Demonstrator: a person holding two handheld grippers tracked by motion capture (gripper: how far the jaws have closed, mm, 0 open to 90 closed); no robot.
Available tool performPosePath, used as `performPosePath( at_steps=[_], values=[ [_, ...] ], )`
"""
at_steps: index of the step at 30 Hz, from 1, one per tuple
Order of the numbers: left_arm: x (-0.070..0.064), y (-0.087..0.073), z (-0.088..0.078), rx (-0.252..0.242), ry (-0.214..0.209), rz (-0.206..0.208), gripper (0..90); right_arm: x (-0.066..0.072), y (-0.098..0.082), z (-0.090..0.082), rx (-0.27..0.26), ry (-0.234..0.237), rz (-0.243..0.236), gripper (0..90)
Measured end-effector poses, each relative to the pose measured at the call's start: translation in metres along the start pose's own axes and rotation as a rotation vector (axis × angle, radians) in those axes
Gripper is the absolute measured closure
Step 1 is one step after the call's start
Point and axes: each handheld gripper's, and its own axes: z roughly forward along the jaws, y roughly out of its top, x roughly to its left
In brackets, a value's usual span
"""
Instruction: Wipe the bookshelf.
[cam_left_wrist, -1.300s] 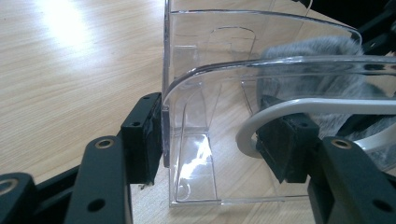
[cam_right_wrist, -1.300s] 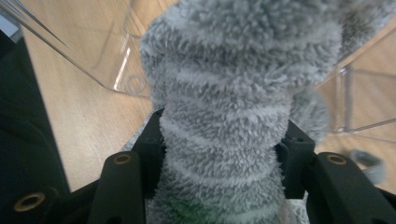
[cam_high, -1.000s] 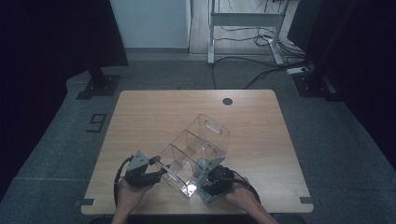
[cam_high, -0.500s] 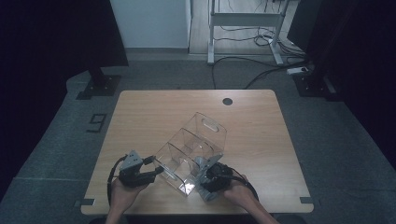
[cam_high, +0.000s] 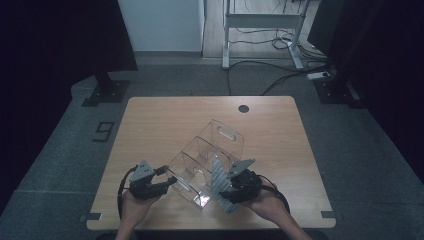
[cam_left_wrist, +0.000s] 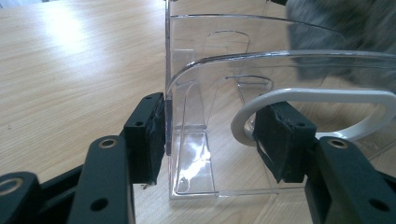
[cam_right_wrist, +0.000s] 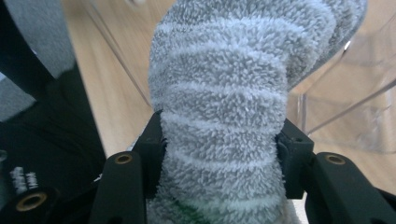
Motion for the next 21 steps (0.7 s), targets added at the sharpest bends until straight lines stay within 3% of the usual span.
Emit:
performPosePath(
  at_steps=[6, 11, 16, 21],
  values=[
    [0.0, -0.001, 0.003, -0.017, -0.013, -0.009, 43.7, 0.002, 0.023, -0.028, -0.048, 0.019, -0.016, 48.3],
    [-0.001, -0.001, 0.005, -0.022, -0.016, -0.008, 43.6, 0.002, 0.044, -0.039, -0.066, 0.032, -0.026, 48.2],
    [-0.002, -0.001, 0.006, -0.025, -0.015, -0.005, 43.5, 0.003, 0.072, -0.04, -0.077, 0.044, -0.047, 48.2],
    [-0.002, -0.002, 0.006, -0.029, -0.016, -0.005, 43.6, 0.007, 0.098, -0.029, -0.069, 0.057, -0.064, 48.2]
  ],
)
